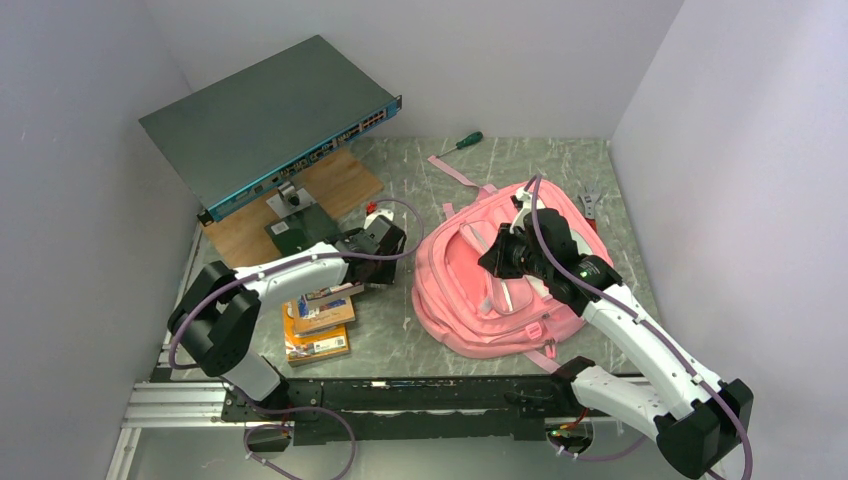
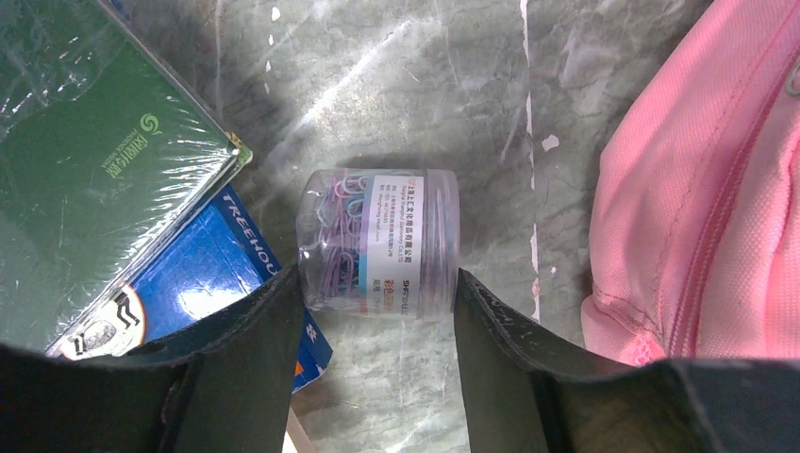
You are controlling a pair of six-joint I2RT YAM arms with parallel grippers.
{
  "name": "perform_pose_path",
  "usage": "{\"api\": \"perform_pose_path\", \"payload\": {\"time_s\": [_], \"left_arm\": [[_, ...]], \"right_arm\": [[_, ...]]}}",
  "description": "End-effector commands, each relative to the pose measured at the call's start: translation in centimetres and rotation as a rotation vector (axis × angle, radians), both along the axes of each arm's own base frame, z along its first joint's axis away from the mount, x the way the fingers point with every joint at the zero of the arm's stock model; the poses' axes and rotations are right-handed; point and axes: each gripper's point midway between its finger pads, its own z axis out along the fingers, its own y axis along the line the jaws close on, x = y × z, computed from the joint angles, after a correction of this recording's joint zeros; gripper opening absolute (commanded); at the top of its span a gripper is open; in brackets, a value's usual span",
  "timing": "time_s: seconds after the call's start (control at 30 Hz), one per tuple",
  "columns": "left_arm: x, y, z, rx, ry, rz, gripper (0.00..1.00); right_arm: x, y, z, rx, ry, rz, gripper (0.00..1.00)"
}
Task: Pack the student bag
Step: Pick up the stationery from the center of the board, then place the stationery in the student bag.
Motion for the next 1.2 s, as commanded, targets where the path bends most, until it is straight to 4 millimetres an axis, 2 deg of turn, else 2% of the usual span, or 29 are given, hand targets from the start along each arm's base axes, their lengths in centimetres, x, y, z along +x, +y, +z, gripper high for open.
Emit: {"api": "perform_pose_path", "payload": {"time_s": [0.0,0.2,0.37,0.47,0.6,0.73,0.83,0.93,1.17], "left_arm": [[0.4,-1.1,2.6,-0.075,-0.035,-0.019,0.38],[0.0,-2.3,7.2,-0.223,-0.079,-0.059,0.36],[-0.9,-3.7,11.2,-0.412,-0.101,-0.103,0.34],[-1.6,-5.5,13.5,-0.603,-0.091,-0.15,0.34],[-3.5,-8.2,15.5,-0.857,-0.015,-0.232,0.32],[-4.2,-10.6,17.9,-1.055,0.004,-0.302,0.32],[-4.3,-12.0,18.6,-1.156,0.038,-0.336,0.32],[-4.4,-13.4,18.4,-1.202,0.082,-0.356,0.31],[-4.2,-17.4,15.8,-1.207,0.166,-0.337,0.28]], "right_arm": [[0.9,0.6,2.3,0.05,-0.064,-0.003,0.0],[0.9,0.6,2.4,0.05,-0.064,-0.004,0.0],[1.0,0.8,2.4,0.057,-0.063,-0.002,0.0],[0.9,0.7,2.4,0.059,-0.062,-0.003,0.0],[0.9,0.8,2.4,0.068,-0.062,0.0,0.0],[0.8,0.9,2.6,0.078,-0.066,0.001,0.0],[0.7,1.0,2.8,0.088,-0.069,0.002,0.0],[0.6,1.1,2.9,0.098,-0.07,0.006,0.0],[0.5,1.2,2.9,0.11,-0.071,0.008,0.0]]}}
